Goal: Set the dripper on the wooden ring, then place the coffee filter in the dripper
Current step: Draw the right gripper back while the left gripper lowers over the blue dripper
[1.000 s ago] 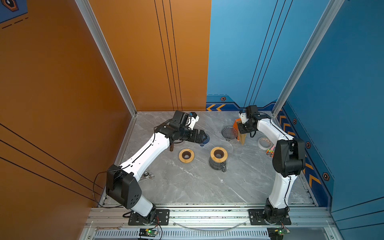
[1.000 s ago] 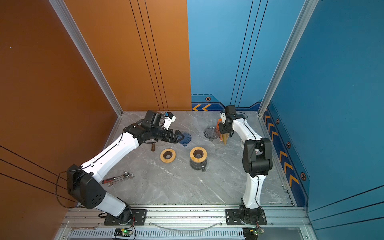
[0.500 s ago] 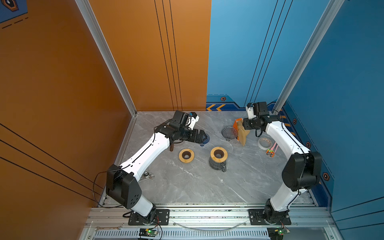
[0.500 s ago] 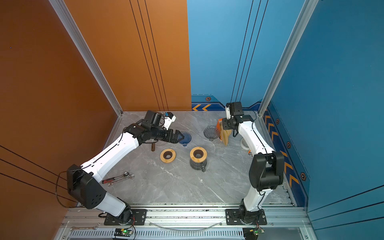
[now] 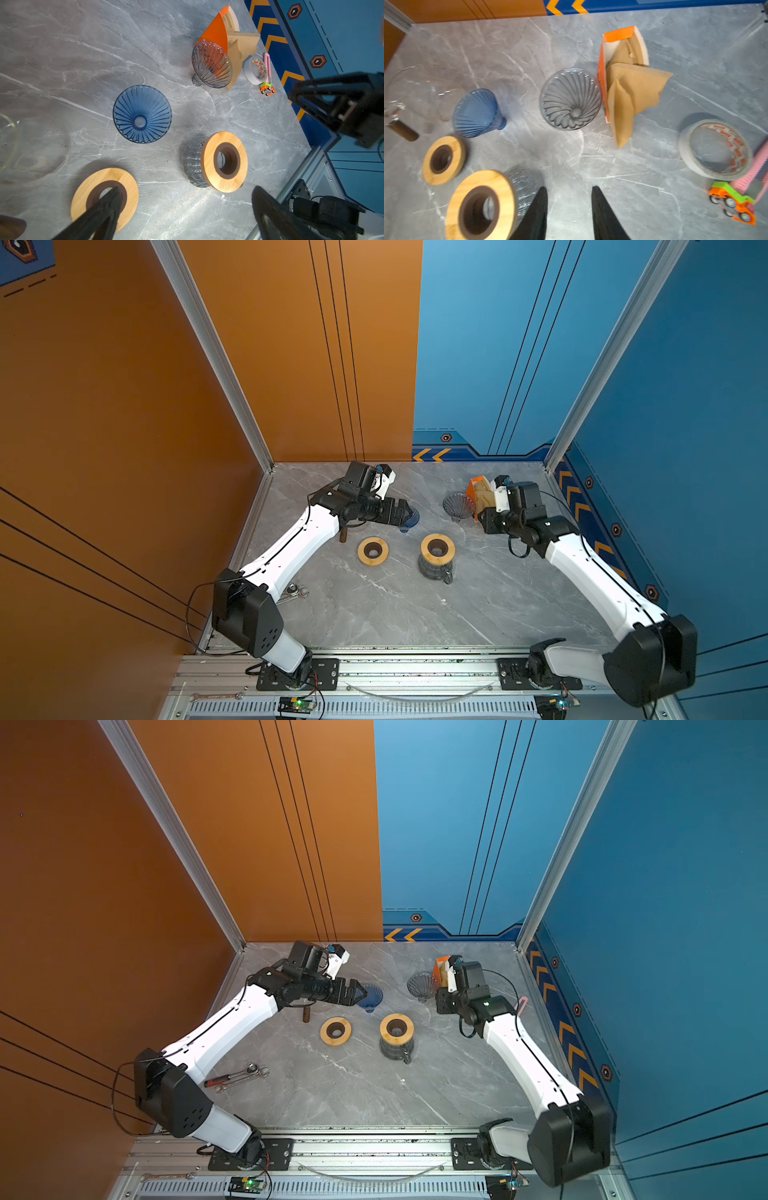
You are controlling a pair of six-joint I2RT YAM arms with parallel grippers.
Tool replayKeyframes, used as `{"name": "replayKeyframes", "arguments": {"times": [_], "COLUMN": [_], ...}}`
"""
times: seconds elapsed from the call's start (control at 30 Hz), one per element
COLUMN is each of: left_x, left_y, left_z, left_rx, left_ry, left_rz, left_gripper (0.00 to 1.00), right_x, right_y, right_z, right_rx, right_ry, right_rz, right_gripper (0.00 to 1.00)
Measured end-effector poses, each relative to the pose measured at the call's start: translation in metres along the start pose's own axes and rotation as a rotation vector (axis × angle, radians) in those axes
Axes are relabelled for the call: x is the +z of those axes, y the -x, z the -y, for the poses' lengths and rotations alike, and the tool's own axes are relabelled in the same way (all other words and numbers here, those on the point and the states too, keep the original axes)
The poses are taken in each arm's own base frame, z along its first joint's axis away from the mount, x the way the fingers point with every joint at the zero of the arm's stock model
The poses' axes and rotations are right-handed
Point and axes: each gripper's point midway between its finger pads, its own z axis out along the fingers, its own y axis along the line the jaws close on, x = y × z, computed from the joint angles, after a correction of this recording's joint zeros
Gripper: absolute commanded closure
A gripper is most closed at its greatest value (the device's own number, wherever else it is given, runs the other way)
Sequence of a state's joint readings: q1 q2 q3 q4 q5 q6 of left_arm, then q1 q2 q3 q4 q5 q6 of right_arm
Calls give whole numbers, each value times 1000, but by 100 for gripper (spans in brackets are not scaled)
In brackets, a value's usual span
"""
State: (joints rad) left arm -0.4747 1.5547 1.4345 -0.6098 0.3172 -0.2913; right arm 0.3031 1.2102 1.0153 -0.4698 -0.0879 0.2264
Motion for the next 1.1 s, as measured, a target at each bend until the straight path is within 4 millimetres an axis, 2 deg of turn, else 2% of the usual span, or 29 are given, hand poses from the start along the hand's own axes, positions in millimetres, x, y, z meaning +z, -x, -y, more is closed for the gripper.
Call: {"name": "replayKeyframes", "arguments": {"times": [0.17, 0.33, 0.43, 0.73, 0.9, 1.1], "left_x": [12, 36, 47, 65, 77, 91], "left_y": [-3, -11, -11, 2, -1, -1], "left_z": [-15, -38, -49, -71, -84, -88], "left_rx": [-64, -156, -206, -315, -368, -393], "left_ry": [48, 116, 163, 218, 235, 217], "left_rz": [-18, -77, -107, -139, -175, -210], "left_gripper": [3, 8, 18, 27, 33, 38], "right_x": [-36, -62, -73, -93, -102, -105], "right_y": [-23, -44, -52, -76, -79, -88], "right_z": [-35, -60, -70, -84, -83, -78], "right_rx": [7, 3, 5, 25, 31, 30], "right_ry": [120, 225, 278, 402, 419, 408], "right_rz": [82, 117, 129, 130, 141, 119], "right_gripper": [59, 48, 35, 1, 0, 0]}}
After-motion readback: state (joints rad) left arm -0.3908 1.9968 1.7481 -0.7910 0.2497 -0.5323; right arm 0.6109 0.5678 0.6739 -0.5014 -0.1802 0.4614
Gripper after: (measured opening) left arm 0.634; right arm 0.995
